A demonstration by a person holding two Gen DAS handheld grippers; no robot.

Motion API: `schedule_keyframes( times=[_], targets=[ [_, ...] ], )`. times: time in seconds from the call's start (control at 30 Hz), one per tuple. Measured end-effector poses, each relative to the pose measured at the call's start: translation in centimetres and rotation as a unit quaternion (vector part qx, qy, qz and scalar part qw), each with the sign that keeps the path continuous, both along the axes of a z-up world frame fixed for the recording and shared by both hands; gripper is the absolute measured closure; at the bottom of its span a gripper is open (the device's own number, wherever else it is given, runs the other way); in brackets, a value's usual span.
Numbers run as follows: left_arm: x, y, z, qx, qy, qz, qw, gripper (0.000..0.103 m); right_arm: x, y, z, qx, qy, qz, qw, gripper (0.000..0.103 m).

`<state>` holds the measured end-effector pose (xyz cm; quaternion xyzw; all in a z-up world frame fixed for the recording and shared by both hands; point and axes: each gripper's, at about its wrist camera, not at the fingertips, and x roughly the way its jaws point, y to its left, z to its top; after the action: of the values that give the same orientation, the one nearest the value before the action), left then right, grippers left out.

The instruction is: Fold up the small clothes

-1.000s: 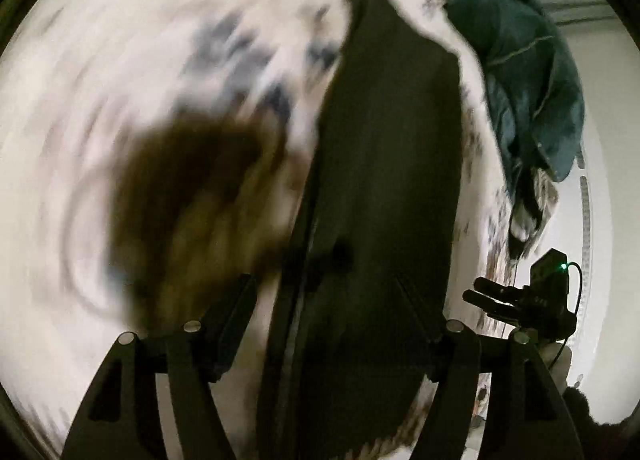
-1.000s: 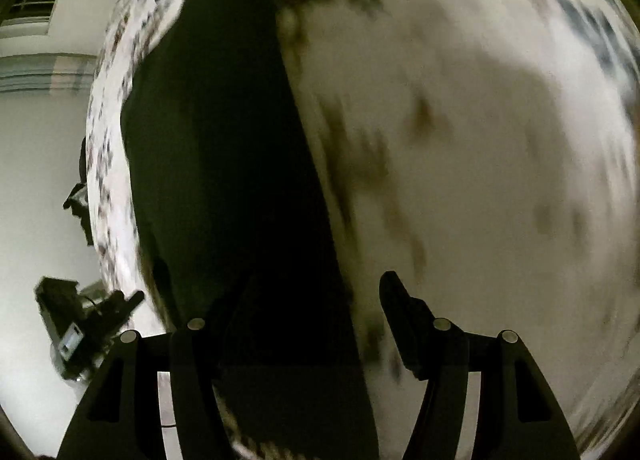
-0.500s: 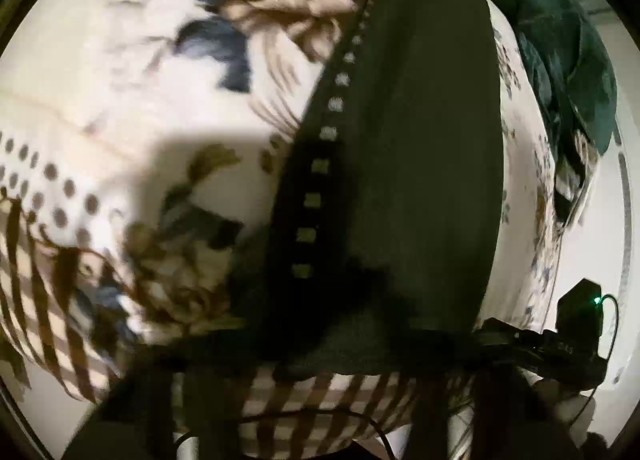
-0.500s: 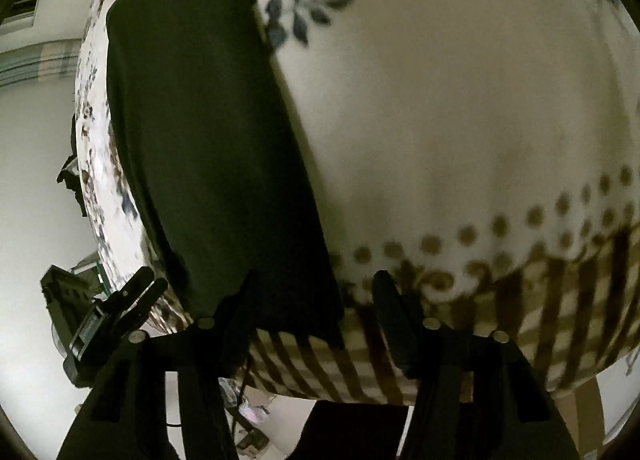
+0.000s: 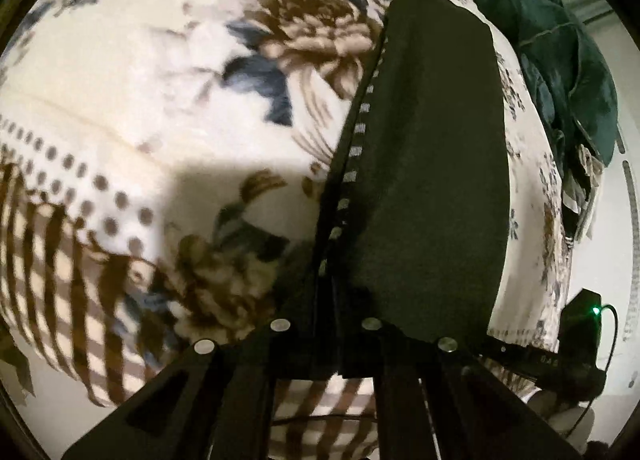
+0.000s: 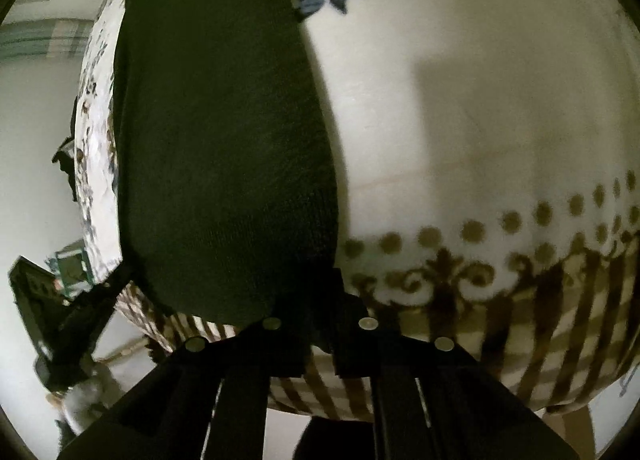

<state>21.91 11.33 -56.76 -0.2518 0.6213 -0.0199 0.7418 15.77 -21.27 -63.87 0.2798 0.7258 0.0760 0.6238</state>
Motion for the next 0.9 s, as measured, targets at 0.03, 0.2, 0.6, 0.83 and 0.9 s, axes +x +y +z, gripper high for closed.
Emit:
schedule_keyframes(
  times=[0.03, 0.2, 0.6, 0.83, 0.9],
  targets=[
    [-0.3, 0.6, -0.1, -0.011, 0.006, 0.002, 0.9999, 0.096, 0.0, -0.6, -0.2, 0.005, 0.003, -0.004, 1.0, 0.061],
    [-0.4, 1.4, -0.8, -0.058, 0.005, 0.019, 0.9981, 0.03, 0.8, -0.4, -1.8, 0.046, 0.004, -0.008, 0.999, 0.049],
    [0.3, -4.9, -3.7, 0.013, 0.012, -0.067, 0.9976, 0.076, 2.4, 2.9, -2.5, 0.013, -0.013, 0.014, 1.0, 0.06],
    [0.1, -7.7, -1.1, 0.092, 0.005, -0.095, 0.9912, 0.094, 3.5, 8.5, 1.2, -0.142, -0.047, 0.111, 0.983, 0.091],
    [0.0, -8.1, -0.4, 0.104, 0.004, -0.097, 0.9898, 0.094, 3.7, 9.8, 2.2, -0.168, -0.062, 0.134, 0.975, 0.091]
  ],
)
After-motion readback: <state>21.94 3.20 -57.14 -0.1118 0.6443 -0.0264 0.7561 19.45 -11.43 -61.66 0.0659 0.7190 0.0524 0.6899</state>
